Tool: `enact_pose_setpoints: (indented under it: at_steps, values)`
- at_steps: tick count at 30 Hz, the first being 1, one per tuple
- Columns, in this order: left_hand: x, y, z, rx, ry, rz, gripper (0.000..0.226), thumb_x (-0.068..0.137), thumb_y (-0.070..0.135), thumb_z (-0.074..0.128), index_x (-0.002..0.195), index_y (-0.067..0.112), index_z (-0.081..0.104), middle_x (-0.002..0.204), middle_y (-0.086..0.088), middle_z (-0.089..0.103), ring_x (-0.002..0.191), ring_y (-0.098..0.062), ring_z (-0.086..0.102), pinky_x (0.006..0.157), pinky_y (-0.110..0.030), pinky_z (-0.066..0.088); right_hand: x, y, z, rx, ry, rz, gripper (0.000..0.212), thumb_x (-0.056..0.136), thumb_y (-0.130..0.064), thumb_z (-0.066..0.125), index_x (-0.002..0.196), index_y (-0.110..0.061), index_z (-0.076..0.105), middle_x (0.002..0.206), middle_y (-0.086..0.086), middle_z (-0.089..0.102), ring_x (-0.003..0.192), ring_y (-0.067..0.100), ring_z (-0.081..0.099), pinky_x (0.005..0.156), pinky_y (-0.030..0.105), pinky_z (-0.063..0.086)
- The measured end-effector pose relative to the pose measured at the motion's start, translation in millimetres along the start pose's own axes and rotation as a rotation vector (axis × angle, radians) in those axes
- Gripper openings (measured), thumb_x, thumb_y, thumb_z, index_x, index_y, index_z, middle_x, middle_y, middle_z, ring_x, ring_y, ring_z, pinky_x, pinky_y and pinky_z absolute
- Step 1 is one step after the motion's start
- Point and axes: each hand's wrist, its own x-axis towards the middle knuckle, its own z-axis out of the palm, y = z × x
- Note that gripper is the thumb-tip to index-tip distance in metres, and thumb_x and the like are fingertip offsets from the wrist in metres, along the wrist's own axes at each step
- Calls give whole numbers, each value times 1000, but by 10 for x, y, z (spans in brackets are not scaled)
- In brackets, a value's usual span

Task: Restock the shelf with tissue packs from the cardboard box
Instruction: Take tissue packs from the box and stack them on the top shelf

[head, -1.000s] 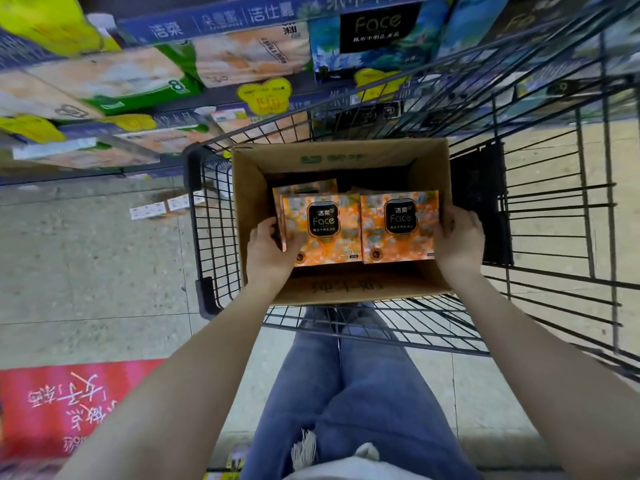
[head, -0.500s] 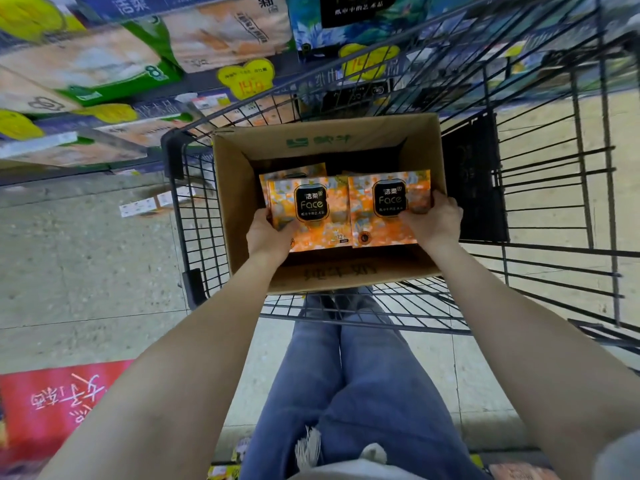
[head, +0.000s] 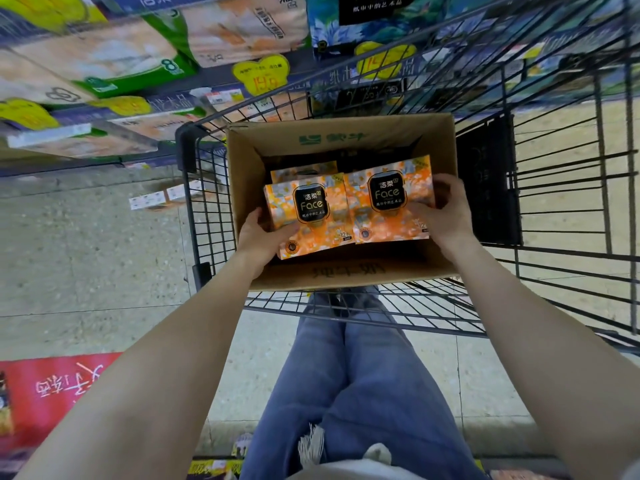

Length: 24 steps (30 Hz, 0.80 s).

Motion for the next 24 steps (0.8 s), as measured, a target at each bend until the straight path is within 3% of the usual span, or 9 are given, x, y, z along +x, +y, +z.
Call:
enact_pose_setpoints:
  at_steps: [3,7,11,16,19,22,24]
  values:
    - [-23,35,-39,-2,-65,18,87,87,21,85,160,21,38,126,7,63,111,-13,64,64,-12,49,73,-59,-80,-50,-80,71,85,79,-23,86,151,-22,41,135,2,61,120,22,60,95,42,54]
    - [-60,73,-71,-10,-76,36,87,87,21,85,161,25,38,135,4,65,116,-15,63,74,-20,53,82,-176,-179,-146,-229,149,75,79,-26,87,144,-16,52,129,5,66,115,27,66,85,41,57]
    - [-102,29,-93,-18,-43,91,86,85,21,87,158,24,43,137,3,67,125,-19,65,95,-34,58,-4,-274,-205,-172,-201,139,79,76,-20,89,145,-15,50,128,6,66,113,28,67,87,40,57]
    - [-267,52,-268,-55,-34,137,77,87,18,85,154,25,48,129,5,70,116,-16,67,87,-28,60,-137,-388,-250,-148,-193,49,73,75,-21,90,140,-19,57,116,2,67,110,28,67,94,47,58]
    - [-404,115,-450,-84,22,178,75,85,19,87,151,23,51,128,4,71,116,-19,68,97,-37,58,-234,-564,-291,-105,-213,-10,66,78,-22,88,138,-23,60,115,0,69,103,23,68,85,37,57]
    - [-570,185,-713,-138,90,206,83,81,27,90,152,23,49,130,-1,70,115,-23,69,95,-41,59,-342,-829,-285,-70,-206,-85,67,77,-24,89,138,-22,61,115,0,70,100,19,69,83,32,57]
    - [-673,208,-937,-166,117,245,83,78,30,91,150,21,51,128,-4,72,112,-25,72,91,-42,61,-440,-1033,-241,-45,-227,-136,60,81,-18,86,136,-19,64,116,1,71,93,13,69,71,19,55]
